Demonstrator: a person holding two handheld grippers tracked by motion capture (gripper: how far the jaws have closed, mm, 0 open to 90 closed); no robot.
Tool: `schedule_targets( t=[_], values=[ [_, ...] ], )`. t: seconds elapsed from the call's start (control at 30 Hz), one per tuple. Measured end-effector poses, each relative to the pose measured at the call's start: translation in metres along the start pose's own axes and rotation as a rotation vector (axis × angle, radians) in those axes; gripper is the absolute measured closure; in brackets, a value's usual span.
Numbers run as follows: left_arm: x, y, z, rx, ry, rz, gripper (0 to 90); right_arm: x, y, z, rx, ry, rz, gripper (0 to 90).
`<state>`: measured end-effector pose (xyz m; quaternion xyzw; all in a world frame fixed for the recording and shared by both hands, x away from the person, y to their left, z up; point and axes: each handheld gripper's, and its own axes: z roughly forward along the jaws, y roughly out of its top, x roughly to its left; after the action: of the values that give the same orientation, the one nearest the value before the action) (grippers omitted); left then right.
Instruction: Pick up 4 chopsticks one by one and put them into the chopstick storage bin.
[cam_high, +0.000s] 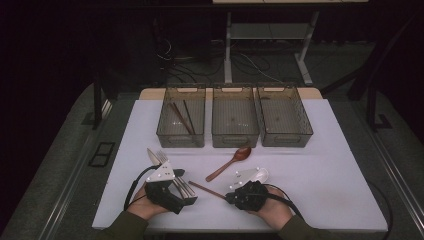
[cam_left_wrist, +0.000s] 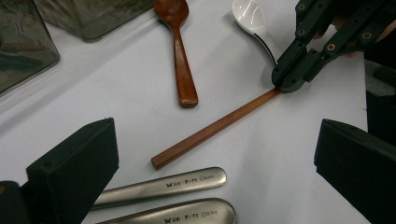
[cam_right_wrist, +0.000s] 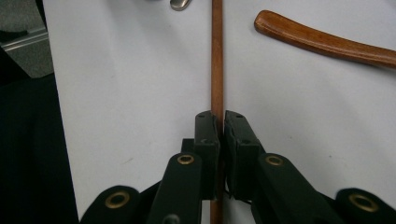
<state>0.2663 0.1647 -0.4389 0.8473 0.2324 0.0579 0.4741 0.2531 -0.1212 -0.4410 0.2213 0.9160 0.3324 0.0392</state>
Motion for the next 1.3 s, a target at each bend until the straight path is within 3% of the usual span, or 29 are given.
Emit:
schedule_targets(
  t=[0.13, 0.2, 0.4, 0.5, 1.3],
  values=[
    [0.000, 0.000, 0.000, -0.002, 0.000, 0.002, 0.0, -0.002, 0.001, 0.000, 0.003, 0.000, 0.006, 84.5],
    [0.000, 0.000, -0.001, -0.003, 0.001, 0.001, 0.0, -0.001, 0.002, 0.000, -0.008, 0.022, 0.026, 84.5],
    [0.000, 0.000, -0.001, -0.003, 0.001, 0.001, 0.0, -0.003, 0.003, -0.003, -0.009, 0.013, 0.008, 84.5],
    [0.000, 0.000, -0.001, -0.003, 0.001, 0.001, 0.0, -0.005, 0.004, -0.007, -0.022, 0.027, 0.034, 84.5],
    [0.001, -0.001, -0.001, -0.007, 0.001, -0.009, 0.0, -0.025, 0.005, -0.040, -0.109, -0.005, 0.072, 84.5]
  ],
)
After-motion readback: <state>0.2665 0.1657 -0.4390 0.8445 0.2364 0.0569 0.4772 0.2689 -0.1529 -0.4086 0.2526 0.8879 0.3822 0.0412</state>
